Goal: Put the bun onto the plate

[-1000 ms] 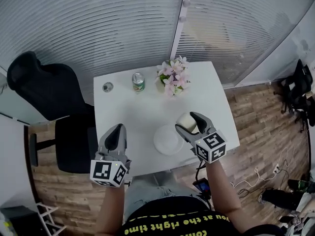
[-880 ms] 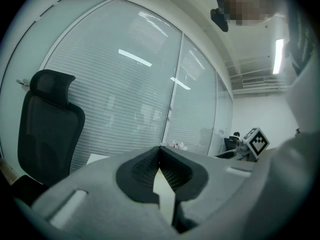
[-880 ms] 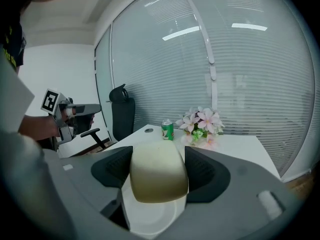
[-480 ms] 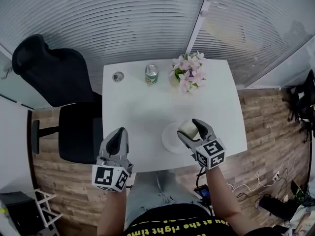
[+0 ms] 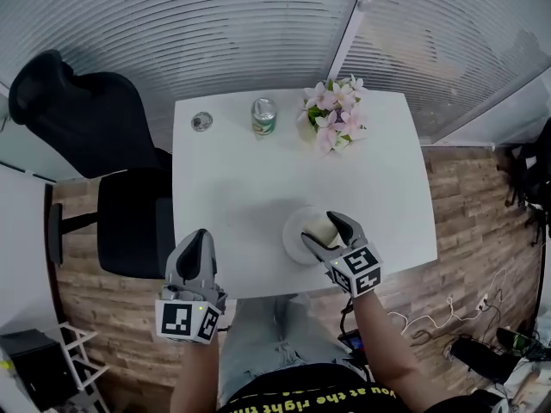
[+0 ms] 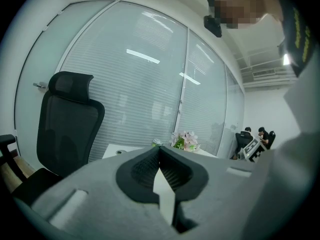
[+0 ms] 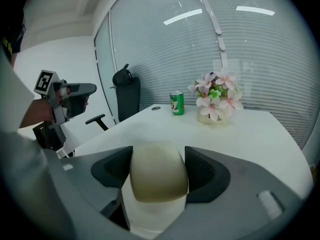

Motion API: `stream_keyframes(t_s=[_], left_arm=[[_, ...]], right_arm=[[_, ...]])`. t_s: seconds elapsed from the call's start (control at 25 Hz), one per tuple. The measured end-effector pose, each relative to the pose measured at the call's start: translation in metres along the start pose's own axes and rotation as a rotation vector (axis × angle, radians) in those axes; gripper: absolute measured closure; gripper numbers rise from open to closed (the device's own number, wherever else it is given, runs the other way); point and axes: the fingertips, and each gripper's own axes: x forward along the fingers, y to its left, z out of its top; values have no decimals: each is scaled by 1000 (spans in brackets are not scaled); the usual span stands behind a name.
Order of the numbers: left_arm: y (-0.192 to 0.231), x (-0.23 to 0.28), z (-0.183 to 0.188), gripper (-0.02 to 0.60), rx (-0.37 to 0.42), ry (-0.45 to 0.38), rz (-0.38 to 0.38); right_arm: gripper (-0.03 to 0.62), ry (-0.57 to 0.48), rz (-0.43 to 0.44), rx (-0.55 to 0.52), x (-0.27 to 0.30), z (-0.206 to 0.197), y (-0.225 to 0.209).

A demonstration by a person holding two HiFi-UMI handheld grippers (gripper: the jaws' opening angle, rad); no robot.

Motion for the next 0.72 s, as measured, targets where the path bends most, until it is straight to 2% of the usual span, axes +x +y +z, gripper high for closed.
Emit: stream_keyframes(t_s=[0.72], left_arm=[[6,-5,-23,581,-9,31,23]], right_arm=[[262,104,-9,-53,34,-49,3]])
